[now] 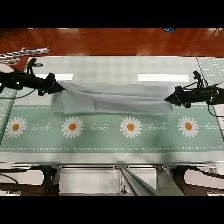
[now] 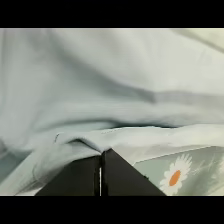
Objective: Fold the shirts.
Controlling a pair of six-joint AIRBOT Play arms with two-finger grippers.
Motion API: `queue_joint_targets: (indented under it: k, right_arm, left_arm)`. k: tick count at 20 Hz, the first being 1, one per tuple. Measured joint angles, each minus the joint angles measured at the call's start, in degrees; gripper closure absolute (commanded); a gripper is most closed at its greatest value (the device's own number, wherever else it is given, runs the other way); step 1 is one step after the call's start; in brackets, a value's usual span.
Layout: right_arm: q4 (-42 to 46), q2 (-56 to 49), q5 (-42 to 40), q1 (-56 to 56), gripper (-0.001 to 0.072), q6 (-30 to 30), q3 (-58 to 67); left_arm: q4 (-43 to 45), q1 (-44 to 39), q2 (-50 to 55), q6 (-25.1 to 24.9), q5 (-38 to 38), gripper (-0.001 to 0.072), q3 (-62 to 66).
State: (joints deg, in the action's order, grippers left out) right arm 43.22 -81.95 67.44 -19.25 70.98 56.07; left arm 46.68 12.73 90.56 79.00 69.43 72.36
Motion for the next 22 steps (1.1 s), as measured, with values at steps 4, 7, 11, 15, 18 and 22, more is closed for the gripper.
queue_joint_targets:
  k: [4,7,11,15,18,22]
  right_arm:
    - [-2.86,-5.75,-1.42,0.13,0.0686,0.07,5.73]
    - [-5.88,-9.77,-3.15,0.50,0.0686,-0.94,8.26]
    - [-8.41,-13.55,-8.35,1.42,0.0297,-1.53,9.38]
    - [-9.55,-14.60,-7.52,-0.66,0.0298,-0.22,12.44]
    - [-9.55,-13.20,1.49,-6.45,0.0298,1.01,16.76]
    - [-1.57,-5.03,5.25,-13.64,0.0298,2.67,16.57]
  left_arm:
    - [-0.02,-0.74,8.31,1.44,1.40,0.0690,9.79]
    - [-0.02,-1.01,13.31,2.27,1.46,0.0689,14.53]
    - [-0.02,-1.62,17.16,2.36,0.57,0.0203,16.98]
    - [1.20,-0.59,18.14,2.75,5.31,0.0204,21.64]
    - [6.99,3.17,15.87,5.75,10.54,0.0204,26.18]
    - [11.98,7.80,5.66,7.52,10.75,0.0204,25.66]
